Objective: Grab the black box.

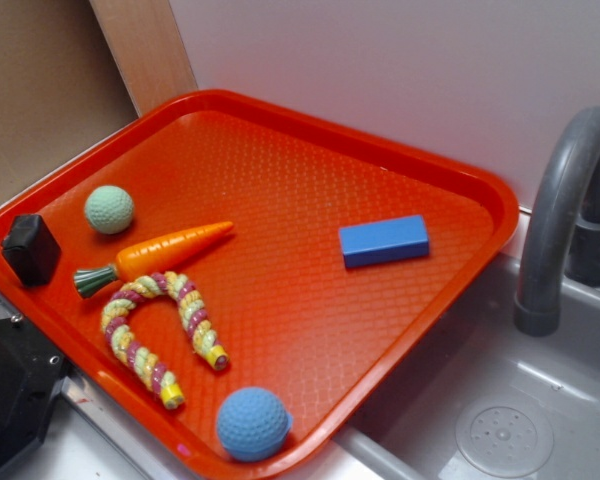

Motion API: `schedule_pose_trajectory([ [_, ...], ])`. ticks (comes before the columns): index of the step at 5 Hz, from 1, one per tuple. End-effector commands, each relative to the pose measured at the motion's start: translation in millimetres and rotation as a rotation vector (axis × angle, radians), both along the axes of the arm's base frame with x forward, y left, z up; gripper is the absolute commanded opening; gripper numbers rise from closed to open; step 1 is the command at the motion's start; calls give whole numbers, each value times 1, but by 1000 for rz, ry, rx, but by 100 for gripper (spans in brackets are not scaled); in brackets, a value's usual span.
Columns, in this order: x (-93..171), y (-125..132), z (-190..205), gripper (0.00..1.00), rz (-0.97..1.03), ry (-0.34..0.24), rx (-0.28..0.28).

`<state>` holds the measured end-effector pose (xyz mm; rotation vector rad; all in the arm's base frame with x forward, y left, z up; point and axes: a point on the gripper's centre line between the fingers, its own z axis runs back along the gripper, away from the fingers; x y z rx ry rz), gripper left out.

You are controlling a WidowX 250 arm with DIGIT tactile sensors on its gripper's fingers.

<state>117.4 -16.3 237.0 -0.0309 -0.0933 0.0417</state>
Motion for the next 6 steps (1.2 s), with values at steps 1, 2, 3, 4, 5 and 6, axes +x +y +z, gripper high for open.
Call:
schedule_pose_trajectory([
  [1, 0, 0, 0, 100, 0, 0, 0],
  [2, 24, 45, -30, 100, 249, 46, 56],
  [3, 36, 83, -49, 100, 497, 45, 60],
  [4, 23, 113, -74, 100, 745, 53, -15],
  [5, 0, 118, -97, 100, 838, 48, -59],
  [6, -19, 125, -109, 100, 819, 30, -63],
])
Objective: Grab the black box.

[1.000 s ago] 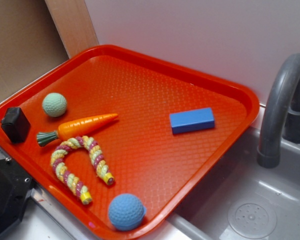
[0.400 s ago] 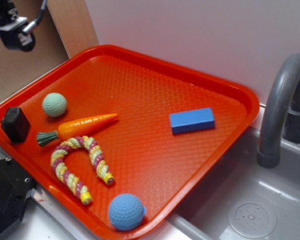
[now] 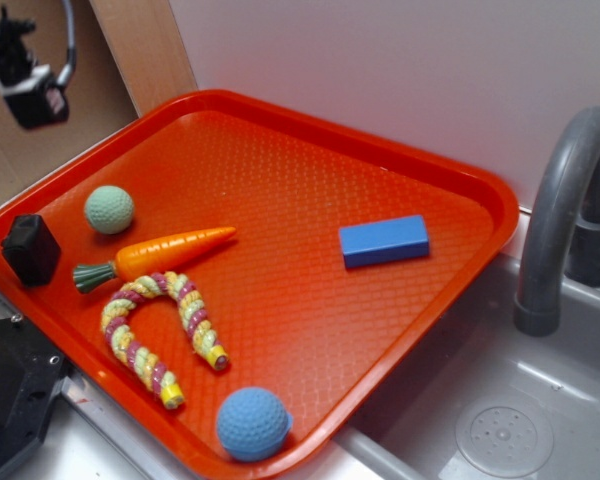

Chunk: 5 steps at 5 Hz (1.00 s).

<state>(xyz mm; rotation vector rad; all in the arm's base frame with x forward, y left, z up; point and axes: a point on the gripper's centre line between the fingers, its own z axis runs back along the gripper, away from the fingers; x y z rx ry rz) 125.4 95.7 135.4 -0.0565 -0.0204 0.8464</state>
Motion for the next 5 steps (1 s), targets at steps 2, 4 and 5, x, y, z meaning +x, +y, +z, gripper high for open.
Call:
schedule_pose_trajectory([
  [2, -37, 26, -50, 100, -63, 26, 130],
  [4, -25, 1, -95, 100, -204, 6, 83],
  [5, -15, 0, -106, 95, -235, 28, 96],
])
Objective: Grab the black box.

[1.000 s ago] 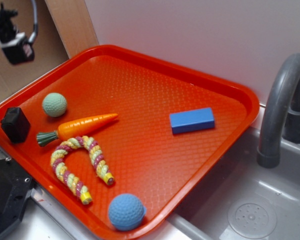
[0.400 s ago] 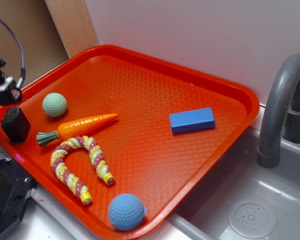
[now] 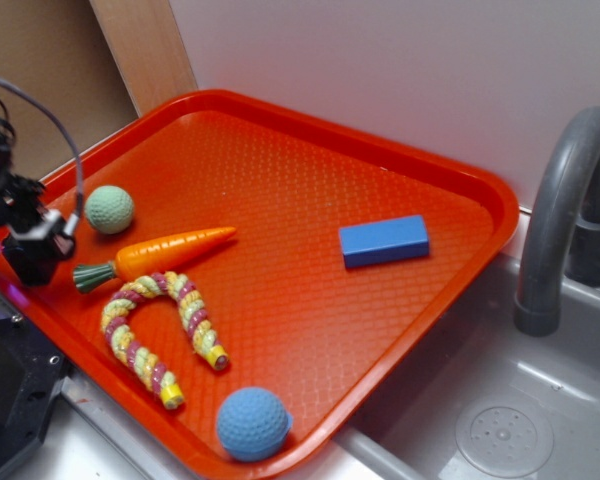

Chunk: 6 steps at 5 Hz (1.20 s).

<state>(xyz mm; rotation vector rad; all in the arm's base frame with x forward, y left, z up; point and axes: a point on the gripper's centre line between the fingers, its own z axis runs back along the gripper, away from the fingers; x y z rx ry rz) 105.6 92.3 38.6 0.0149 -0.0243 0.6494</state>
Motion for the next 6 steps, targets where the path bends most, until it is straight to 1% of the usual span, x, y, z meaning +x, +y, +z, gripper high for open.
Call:
schedule_pose_trajectory([
  [1, 8, 3, -4, 0, -58, 28, 31],
  [2, 9, 4, 25, 0, -138, 64, 2],
  [3, 28, -1, 74, 0, -248, -17, -42],
  [4, 62, -16, 126, 0, -414, -100, 98],
  [5, 43, -44, 169, 0, -435, 56, 245],
  [6, 49, -83, 219, 0, -478, 109, 289],
])
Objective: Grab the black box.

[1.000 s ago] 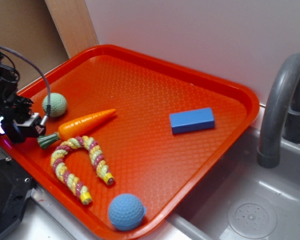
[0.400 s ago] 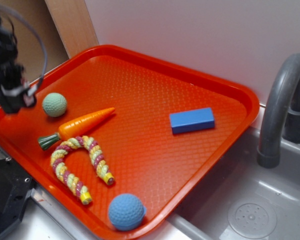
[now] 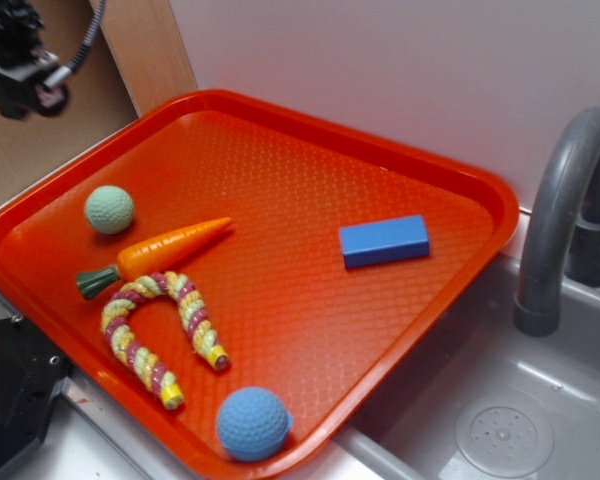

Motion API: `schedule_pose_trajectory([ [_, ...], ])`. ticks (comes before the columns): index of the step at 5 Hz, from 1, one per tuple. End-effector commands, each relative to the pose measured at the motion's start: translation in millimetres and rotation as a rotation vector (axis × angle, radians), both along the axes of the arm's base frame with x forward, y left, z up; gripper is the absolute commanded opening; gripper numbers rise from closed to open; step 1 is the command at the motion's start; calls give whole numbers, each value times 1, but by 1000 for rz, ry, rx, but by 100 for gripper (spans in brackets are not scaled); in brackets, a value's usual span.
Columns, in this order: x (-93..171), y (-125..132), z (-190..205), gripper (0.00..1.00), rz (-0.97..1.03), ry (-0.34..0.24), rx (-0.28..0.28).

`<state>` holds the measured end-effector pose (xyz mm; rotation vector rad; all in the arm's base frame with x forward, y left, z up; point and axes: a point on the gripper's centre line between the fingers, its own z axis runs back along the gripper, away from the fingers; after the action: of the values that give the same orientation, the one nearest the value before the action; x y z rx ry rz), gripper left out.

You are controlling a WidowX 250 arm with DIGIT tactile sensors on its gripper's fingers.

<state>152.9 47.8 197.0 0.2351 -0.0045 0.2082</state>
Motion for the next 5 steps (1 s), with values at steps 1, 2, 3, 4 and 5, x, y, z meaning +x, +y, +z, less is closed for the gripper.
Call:
schedule_pose_trajectory([
  [1, -3, -43, 90, 0, -77, -20, -4],
  [2, 3, -38, 87, 0, -94, -37, -38],
  [3, 16, -34, 76, 0, -149, -147, -109],
  [4, 43, -37, 60, 0, -141, -173, -123],
  [5, 59, -40, 50, 0, -134, -142, -116],
])
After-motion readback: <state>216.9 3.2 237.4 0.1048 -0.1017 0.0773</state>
